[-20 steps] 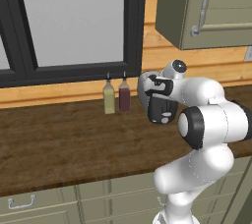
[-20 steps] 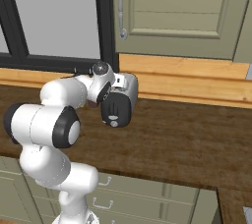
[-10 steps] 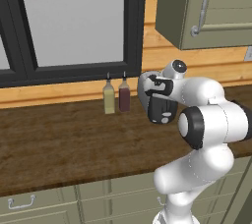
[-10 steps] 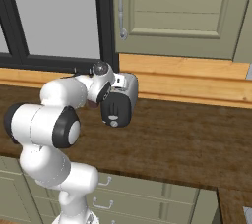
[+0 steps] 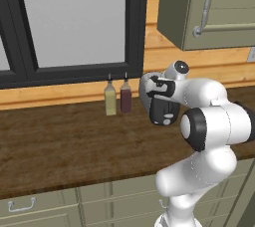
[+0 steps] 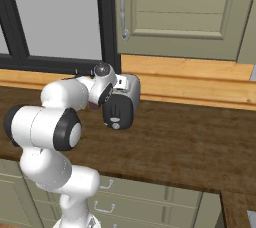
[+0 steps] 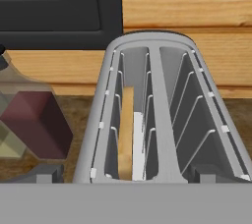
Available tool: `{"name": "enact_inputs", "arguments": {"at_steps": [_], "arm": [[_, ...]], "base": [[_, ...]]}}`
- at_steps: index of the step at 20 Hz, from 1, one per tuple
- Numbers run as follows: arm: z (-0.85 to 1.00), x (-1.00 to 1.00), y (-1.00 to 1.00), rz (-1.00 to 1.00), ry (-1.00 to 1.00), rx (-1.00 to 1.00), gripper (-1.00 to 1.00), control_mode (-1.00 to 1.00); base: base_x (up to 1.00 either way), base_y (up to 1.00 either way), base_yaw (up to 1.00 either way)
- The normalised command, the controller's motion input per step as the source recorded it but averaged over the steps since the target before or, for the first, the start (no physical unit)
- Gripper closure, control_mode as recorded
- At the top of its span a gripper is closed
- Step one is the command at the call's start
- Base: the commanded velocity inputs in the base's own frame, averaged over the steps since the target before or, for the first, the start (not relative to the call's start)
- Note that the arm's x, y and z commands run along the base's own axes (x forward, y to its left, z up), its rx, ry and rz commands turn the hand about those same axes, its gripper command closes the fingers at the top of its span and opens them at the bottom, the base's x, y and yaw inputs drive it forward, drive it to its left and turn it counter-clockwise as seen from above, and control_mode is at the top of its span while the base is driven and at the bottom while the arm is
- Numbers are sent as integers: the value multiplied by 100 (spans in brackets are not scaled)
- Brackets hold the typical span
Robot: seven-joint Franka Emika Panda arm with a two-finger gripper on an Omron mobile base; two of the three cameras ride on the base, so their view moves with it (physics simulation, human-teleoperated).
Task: Start the toaster. Once the lever pops up, take the bread to the plate on the dining counter.
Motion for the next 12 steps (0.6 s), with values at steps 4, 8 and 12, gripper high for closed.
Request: {"name": "enact_inputs", "arguments": {"at_steps": [4, 8, 12], "arm": [[0, 0, 0, 0, 0, 0, -100, -100], [0, 0, 0, 0, 0, 0, -100, -100], [0, 0, 0, 0, 0, 0, -100, -100]], "base": [[0, 0, 0], [0, 0, 0], [0, 0, 0]]}}
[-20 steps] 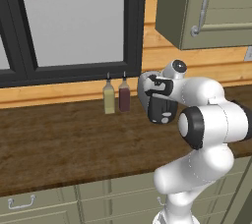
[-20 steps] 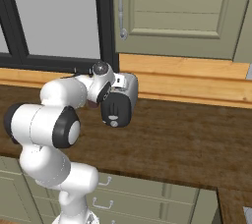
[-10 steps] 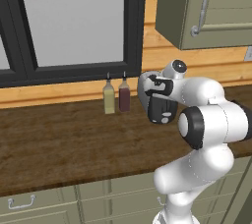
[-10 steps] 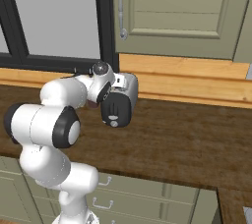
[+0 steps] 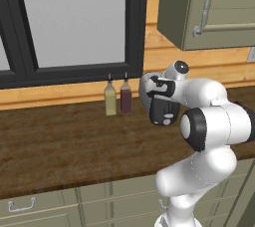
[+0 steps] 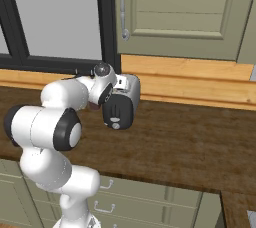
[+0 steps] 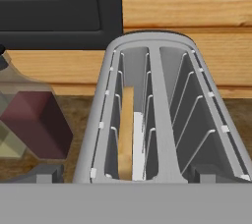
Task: Start the toaster. Once the lever pops up, take the bread to the plate on the dining counter.
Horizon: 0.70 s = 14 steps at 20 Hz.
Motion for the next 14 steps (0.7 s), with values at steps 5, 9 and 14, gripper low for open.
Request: {"name": "enact_inputs", "arguments": {"at_steps": [5, 9, 14], "arm": [[0, 0, 0, 0, 0, 0, -100, -100], [0, 0, 0, 0, 0, 0, -100, -100], [0, 0, 0, 0, 0, 0, -100, -100]], "base": [[0, 0, 0], [0, 0, 0], [0, 0, 0]]}}
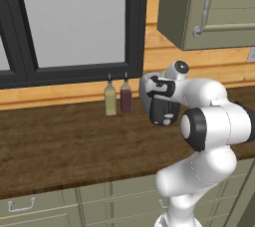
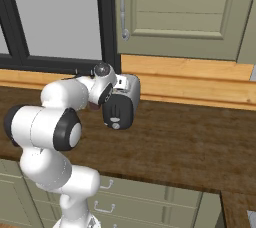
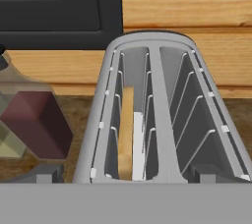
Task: Start the toaster. Once the lever pops up, take the bread to the plate on the dining counter.
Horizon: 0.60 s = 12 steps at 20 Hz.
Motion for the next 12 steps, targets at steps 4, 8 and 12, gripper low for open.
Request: {"name": "enact_inputs", "arguments": {"at_steps": [4, 8, 12], "arm": [[0, 0, 0, 0, 0, 0, -100, -100], [0, 0, 0, 0, 0, 0, -100, -100], [0, 0, 0, 0, 0, 0, -100, -100]], "base": [[0, 0, 0], [0, 0, 0], [0, 0, 0]]}}
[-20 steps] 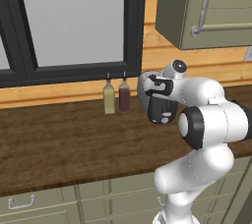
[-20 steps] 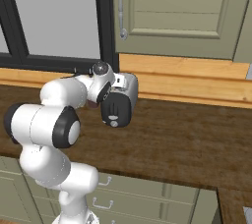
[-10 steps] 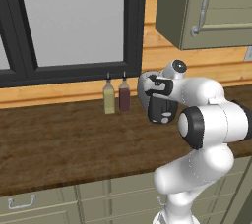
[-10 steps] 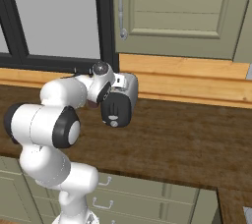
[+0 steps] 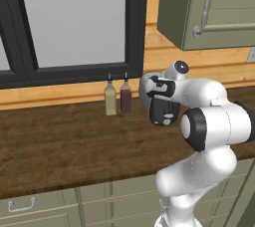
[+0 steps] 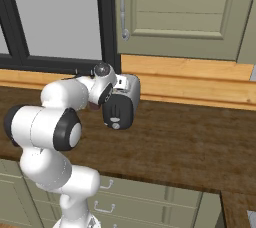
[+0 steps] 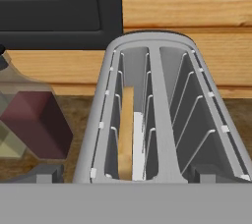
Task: Start the toaster. Once the lever pops up, take the bread to the plate on the dining counter.
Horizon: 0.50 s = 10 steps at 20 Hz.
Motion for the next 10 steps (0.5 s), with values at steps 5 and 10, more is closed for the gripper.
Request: {"name": "enact_inputs", "arguments": {"at_steps": [5, 10], "arm": [[0, 0, 0, 0, 0, 0, -100, -100], [0, 0, 0, 0, 0, 0, -100, -100]], "base": [[0, 0, 0], [0, 0, 0]]}}
